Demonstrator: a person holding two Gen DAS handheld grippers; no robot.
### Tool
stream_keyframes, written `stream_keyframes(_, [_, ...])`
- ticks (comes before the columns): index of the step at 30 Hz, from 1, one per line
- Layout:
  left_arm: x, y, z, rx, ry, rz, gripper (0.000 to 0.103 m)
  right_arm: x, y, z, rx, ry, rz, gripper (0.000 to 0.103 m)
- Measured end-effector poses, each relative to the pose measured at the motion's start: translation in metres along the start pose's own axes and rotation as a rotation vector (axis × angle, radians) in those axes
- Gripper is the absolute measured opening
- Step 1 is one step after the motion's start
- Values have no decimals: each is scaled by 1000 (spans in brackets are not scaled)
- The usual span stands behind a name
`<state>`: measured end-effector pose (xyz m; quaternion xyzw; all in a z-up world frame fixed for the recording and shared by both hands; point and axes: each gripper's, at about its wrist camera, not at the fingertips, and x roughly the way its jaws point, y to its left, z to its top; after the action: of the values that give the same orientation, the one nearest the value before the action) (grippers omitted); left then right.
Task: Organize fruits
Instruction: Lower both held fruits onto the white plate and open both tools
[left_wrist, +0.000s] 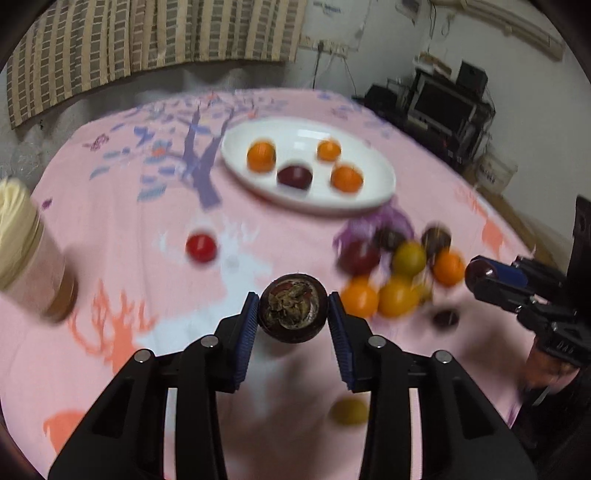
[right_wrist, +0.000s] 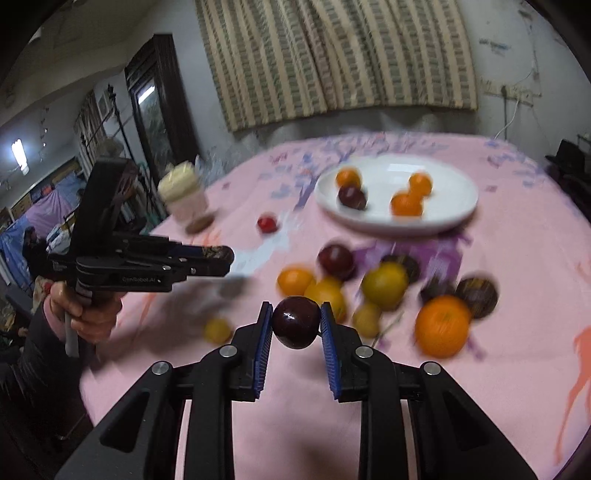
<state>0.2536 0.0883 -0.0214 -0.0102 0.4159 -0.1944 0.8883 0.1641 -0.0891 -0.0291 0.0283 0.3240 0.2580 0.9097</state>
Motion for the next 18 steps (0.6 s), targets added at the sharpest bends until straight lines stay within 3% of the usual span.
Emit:
stream_keyframes(3, [22, -11, 43, -27, -21, -13, 37, 7, -26, 40, 36, -76, -67, 26])
stream_keyframes(8, [72, -41, 92, -7, -6, -12, 37, 45, -87, 86, 150, -92, -181, 26])
stream_keyframes(13, [118, -59, 106, 35, 52, 37, 37, 88, -128, 102, 169, -16, -252, 26])
stream_keyframes(18, [140, -56, 108, 32, 94, 45, 38, 102, -145, 104, 174, 28, -229, 26])
